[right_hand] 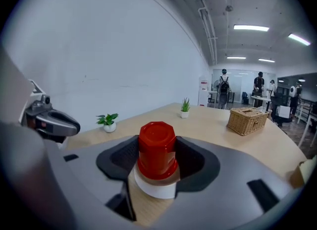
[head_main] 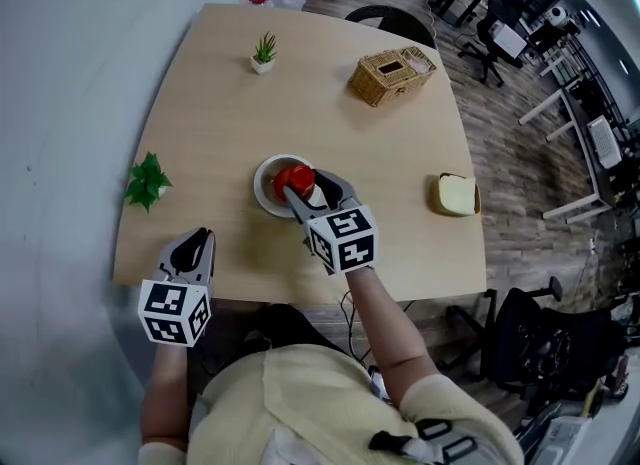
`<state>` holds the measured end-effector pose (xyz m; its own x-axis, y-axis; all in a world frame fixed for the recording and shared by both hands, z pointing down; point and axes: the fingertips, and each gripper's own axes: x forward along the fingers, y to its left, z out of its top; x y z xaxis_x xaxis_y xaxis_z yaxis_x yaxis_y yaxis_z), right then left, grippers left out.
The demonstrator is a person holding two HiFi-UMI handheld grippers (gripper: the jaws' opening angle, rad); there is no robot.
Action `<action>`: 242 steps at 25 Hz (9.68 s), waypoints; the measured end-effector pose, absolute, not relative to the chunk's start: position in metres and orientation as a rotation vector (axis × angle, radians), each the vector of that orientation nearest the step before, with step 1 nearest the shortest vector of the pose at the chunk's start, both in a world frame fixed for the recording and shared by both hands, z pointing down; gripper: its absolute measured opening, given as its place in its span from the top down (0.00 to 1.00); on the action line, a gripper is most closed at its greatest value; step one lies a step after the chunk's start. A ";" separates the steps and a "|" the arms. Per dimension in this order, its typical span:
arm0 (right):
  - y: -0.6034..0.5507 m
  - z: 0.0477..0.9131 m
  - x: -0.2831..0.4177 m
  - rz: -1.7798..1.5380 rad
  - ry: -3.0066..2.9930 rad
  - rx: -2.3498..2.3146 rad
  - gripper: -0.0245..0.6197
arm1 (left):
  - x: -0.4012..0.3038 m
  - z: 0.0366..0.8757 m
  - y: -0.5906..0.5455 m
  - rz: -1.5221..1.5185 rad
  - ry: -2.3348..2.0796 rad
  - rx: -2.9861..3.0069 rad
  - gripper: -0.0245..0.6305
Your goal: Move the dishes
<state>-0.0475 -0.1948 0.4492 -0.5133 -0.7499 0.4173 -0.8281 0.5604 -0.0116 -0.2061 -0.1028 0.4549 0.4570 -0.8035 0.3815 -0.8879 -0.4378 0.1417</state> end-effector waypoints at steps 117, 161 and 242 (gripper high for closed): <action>-0.089 0.468 0.140 1.421 -2.729 1.241 0.66 | 0.122 0.473 -0.208 1.280 -0.434 2.579 0.92; -0.055 0.490 0.124 1.417 -2.582 1.300 0.68 | 0.173 0.493 -0.234 1.377 -0.289 2.638 0.67; -0.228 0.538 -0.002 1.351 -2.204 1.429 0.71 | -0.112 0.455 -0.134 0.262 -1.423 2.392 0.77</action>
